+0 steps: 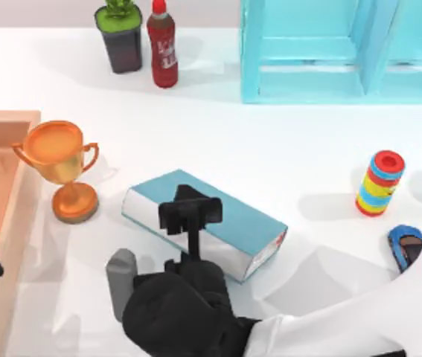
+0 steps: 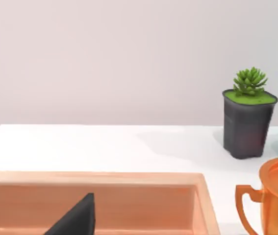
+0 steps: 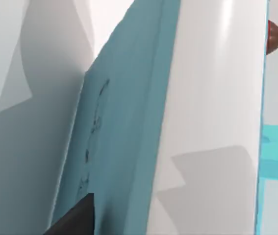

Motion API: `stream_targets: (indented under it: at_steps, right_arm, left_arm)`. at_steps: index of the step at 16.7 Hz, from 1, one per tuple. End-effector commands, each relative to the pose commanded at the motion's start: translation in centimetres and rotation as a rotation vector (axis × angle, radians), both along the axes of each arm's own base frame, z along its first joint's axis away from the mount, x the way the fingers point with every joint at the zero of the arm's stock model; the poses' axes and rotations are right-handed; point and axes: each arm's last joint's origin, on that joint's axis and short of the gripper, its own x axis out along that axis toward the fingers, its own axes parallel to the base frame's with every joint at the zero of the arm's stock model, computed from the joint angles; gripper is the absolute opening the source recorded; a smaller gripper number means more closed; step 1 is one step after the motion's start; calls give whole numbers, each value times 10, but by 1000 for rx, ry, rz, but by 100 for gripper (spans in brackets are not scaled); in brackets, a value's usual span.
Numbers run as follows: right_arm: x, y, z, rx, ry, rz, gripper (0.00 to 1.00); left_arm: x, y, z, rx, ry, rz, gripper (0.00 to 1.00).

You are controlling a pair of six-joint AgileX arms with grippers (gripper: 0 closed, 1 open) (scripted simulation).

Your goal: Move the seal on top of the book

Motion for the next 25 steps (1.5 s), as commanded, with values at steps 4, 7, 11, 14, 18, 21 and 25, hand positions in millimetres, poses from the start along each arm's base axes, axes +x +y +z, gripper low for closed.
stream_targets:
  at_steps: [4,7,11,14,18,21,25]
  right_arm:
    - [-37,5,-7,-17,44,12,100]
    - [-70,6,-7,-13,58,7,100]
    - [-107,5,1,5,36,-8,100]
    - [-127,3,8,13,8,-13,100]
    - [-141,0,13,7,-13,-7,100]
    - [-141,0,13,6,-13,-7,100]
    - [-132,-5,16,24,10,-28,100]
  left_arm:
    - [0,0,0,0,0,0,100]
    - [0,0,0,0,0,0,100]
    - [0,0,0,0,0,0,100]
    - [0,0,0,0,0,0,100]
    - [0,0,0,0,0,0,100]
    - [0,0,0,0,0,0,100]
    - [0,0,0,0,0,0,100]
